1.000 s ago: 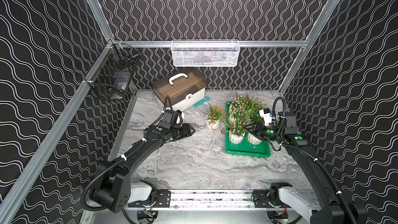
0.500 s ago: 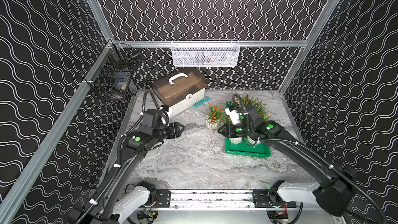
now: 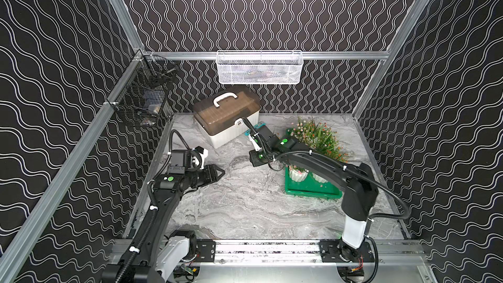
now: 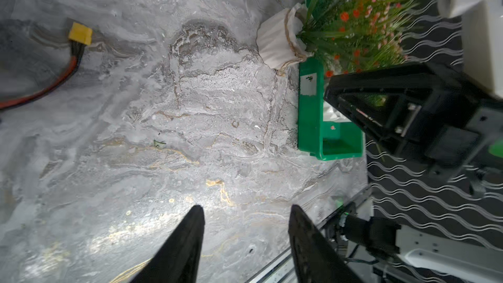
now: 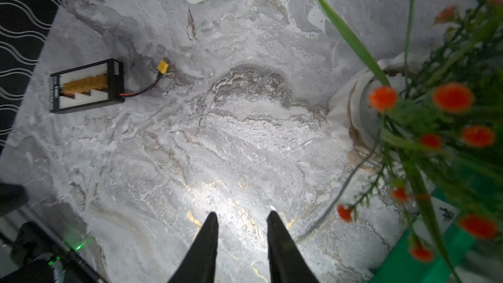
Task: Put the potted gypsophila into the storage box
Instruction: Pick up the baby's breath potted plant from the center of the board.
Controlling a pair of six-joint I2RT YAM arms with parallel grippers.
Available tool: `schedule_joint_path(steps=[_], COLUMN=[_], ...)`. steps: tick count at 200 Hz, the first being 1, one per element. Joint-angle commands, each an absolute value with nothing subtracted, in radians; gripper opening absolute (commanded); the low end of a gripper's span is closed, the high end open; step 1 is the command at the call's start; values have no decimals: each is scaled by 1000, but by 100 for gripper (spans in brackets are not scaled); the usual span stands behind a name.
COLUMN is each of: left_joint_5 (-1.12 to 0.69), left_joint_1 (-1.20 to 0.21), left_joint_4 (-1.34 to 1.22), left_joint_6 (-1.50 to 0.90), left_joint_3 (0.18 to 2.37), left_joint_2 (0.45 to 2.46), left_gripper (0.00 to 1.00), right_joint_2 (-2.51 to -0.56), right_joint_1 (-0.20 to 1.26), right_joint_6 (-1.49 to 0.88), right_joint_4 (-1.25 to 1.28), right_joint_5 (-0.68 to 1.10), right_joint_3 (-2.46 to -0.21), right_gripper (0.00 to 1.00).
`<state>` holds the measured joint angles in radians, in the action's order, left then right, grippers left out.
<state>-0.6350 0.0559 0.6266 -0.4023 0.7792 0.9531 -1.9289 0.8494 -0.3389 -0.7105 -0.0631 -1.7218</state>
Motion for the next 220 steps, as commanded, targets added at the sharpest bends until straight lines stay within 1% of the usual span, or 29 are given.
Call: schedule_joint_path(steps=[1,27,64,92,126,181,220], left_joint_5=[-744,-739,-730,-719,-723,-726,-719], left_joint_1=[71,72,72,72,72,72,72], left_joint_4=[533,535,536,534,531,531,528], left_joint_6=[-406,-408,-409,-417,-421,-422,-426], left_joint_3=[780,764,758,744,742,739,734], left_joint_2=[929,909,902,877,870,864,845], left_gripper=[55,55,55,55,55,55,55], right_joint_2=[-2011,-2139,-2231,-2268,-2300,-2332,-2349], right_joint_1=[850,847,833,831,822,795,783], right_joint_6=[-317,-326,-333,-331,-336,-347,-330], right_joint_4=[-804,-894,-937,-960,-978,-984,-967], right_joint_5=[-161,-251,-350,-447,-492,-487,-442], right_joint_3=[-1822,-1960,-2069,-2119,-2143,-2146,-2137], right_gripper=[33,33,33,34,35,34,30])
